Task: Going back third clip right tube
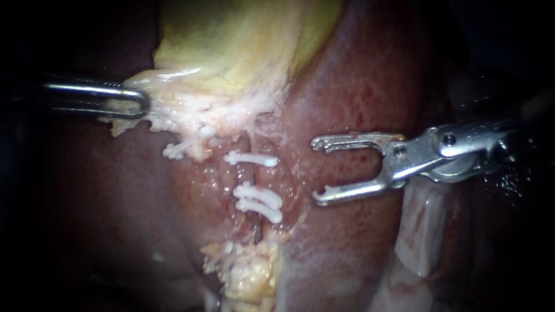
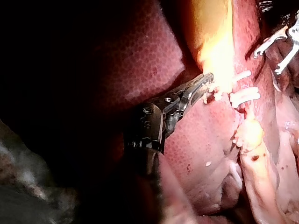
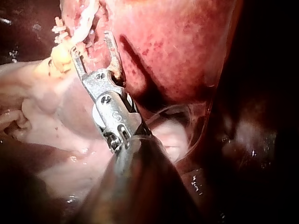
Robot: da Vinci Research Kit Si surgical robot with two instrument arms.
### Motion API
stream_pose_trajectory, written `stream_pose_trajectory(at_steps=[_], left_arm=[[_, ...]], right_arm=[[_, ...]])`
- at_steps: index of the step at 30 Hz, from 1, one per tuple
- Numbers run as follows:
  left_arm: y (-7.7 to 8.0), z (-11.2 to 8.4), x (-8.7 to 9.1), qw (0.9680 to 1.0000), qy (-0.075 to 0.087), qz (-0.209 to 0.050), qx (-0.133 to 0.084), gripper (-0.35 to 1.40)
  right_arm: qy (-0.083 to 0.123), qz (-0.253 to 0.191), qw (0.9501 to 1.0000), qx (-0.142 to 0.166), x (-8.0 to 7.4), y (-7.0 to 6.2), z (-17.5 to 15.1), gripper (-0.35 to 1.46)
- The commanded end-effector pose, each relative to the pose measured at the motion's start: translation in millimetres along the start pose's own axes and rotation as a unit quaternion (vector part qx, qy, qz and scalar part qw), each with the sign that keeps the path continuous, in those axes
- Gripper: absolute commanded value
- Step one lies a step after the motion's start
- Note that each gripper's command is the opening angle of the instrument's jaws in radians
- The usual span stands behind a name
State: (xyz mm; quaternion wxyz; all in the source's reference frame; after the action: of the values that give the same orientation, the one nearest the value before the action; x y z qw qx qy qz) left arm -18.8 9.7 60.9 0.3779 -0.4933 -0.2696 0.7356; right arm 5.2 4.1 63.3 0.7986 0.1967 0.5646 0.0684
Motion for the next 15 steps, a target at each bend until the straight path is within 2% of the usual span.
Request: stream_pose_trajectory(at_steps=[1,7,15], left_arm=[[-0.1,0.0,0.0,1.0,0.0,0.0,0.0,-0.35],[-0.3,0.4,-0.1,1.0,0.0,0.0,0.001,-0.35],[-0.7,3.0,-0.9,1.0,0.002,0.003,0.005,-0.35]], right_arm=[[0.0,-0.001,1.0,0.0,0.0,-0.1,-0.2,0.5],[0.001,-0.005,1.0,0.002,-0.2,-0.2,-0.8,0.5],[0.001,-0.005,1.0,0.003,-0.3,-0.4,-1.2,0.5]])
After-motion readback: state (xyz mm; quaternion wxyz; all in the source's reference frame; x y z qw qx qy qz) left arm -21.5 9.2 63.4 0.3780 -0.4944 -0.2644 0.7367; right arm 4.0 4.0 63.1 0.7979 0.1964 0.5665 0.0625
